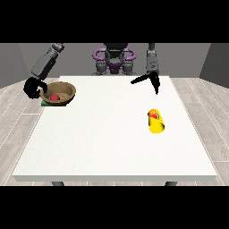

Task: Pick the cup and pour the ball into the bowl, then pick the bowl and place it on the pad

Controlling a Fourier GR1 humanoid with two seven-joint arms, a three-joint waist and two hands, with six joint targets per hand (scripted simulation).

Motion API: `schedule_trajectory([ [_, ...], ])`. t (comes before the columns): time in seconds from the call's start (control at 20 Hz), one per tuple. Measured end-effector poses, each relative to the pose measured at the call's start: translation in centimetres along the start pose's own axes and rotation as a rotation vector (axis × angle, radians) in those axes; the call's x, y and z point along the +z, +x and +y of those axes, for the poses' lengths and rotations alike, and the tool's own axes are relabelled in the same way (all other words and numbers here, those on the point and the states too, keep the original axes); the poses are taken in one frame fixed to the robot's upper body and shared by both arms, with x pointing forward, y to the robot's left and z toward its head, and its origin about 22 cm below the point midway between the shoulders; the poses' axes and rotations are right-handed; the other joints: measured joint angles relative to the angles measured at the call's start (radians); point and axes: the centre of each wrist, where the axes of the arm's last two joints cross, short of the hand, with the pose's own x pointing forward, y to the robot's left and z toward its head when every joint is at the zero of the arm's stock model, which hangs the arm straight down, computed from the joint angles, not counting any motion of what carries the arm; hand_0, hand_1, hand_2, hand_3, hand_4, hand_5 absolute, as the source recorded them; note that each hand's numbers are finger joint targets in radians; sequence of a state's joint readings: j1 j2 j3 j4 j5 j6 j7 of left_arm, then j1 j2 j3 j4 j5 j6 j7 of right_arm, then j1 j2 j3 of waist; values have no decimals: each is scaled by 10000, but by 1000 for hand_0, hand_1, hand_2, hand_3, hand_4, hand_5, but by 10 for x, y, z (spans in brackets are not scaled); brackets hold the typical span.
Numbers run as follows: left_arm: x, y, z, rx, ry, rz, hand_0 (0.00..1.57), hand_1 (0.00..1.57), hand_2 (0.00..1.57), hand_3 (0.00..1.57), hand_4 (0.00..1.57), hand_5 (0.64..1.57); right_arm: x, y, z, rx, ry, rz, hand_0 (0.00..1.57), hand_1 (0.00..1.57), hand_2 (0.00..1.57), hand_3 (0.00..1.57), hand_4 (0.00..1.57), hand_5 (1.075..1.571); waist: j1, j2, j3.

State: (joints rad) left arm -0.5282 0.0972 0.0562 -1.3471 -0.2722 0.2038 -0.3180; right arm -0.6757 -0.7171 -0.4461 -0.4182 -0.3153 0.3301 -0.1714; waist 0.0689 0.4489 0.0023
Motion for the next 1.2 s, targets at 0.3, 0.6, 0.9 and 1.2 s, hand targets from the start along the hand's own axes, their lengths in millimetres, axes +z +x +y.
schedule_trajectory([
  [0.3,-1,29,2,-98,214,-625,0,0,0,0,0,1564,4,16,-21,419,-156,-694,1571,1571,1571,199,1036,1570,-46,568,-2],
  [0.6,0,45,7,-111,231,-738,0,0,0,0,0,1566,1,28,-25,2,-246,-814,1571,1571,1571,0,781,1569,-141,702,-1],
  [0.9,7,44,10,126,214,-438,0,0,0,0,0,1566,3,29,-32,-248,-214,-281,1571,1571,1571,1080,737,1570,-211,320,-12],
  [1.2,9,44,11,188,112,-311,0,0,0,0,0,1565,4,14,-24,364,-103,159,1571,1571,1571,1114,686,1565,-129,194,-14],
])
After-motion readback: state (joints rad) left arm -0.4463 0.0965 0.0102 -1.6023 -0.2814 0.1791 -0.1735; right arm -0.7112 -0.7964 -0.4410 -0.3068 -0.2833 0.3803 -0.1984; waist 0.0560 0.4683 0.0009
